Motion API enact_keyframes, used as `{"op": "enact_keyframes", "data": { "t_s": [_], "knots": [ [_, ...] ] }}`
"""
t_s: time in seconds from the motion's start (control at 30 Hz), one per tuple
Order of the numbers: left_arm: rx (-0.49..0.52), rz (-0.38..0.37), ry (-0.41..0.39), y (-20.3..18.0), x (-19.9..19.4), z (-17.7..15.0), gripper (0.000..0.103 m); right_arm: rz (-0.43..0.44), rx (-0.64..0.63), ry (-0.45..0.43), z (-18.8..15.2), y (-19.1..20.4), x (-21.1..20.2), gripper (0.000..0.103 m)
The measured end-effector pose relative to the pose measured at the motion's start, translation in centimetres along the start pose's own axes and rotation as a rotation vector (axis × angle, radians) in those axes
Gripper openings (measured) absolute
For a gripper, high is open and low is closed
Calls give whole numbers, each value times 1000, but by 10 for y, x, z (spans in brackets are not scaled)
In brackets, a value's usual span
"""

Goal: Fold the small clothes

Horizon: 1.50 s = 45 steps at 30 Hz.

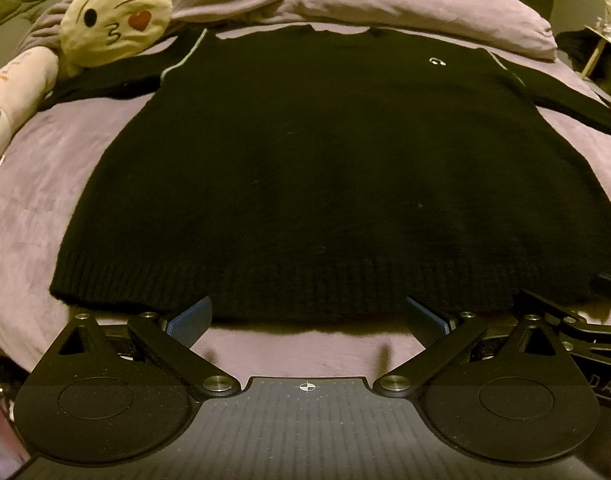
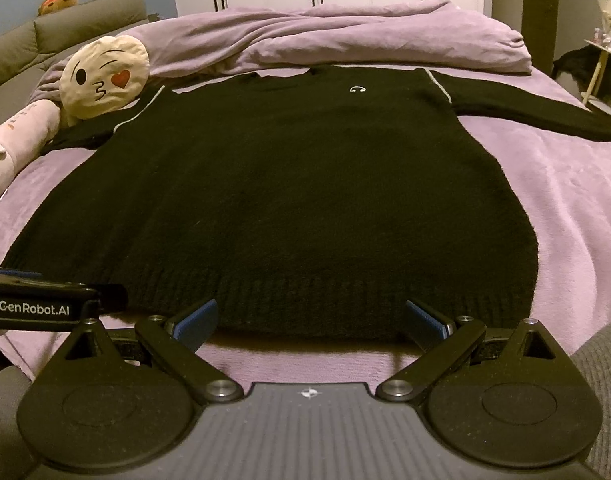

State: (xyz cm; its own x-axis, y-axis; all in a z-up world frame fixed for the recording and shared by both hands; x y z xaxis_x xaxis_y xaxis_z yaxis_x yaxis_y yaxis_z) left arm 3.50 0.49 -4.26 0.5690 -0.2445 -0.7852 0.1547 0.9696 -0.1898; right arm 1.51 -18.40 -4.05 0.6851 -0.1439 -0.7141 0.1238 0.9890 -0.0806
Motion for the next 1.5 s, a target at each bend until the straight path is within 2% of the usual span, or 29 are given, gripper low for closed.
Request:
{"op": "enact_keyframes", "data": {
  "t_s": [1.17,1.23,1.33,1.43,1.5],
  "knots": [
    [-52,28,40,6,11,6,103,47,70,74,7,-12,16,99],
    [-46,30,27,6,9,11,103,70,103,66,17,-20,14,99],
    [-38,34,-3,5,3,26,103,95,217,4,48,-51,11,99],
    [-30,27,-37,3,0,46,103,98,397,-53,84,-105,20,97],
    [-22,29,-60,2,3,60,103,66,520,-80,106,-151,35,87]
  ]
}}
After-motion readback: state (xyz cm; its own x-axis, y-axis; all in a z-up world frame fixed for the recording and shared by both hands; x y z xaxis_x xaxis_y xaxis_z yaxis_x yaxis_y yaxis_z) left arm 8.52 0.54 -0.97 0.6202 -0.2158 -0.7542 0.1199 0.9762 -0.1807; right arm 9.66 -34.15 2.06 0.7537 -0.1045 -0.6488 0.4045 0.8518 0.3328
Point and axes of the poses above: each gripper's, at about its wrist camera, not at the fingertips, and x roughly the way its jaws point, y to its left, z to its top, the point moved 3 cm from there along x, roughly the way its jaws point, and after that the axes turned 15 degrees about -z, right-handed, at the moved point
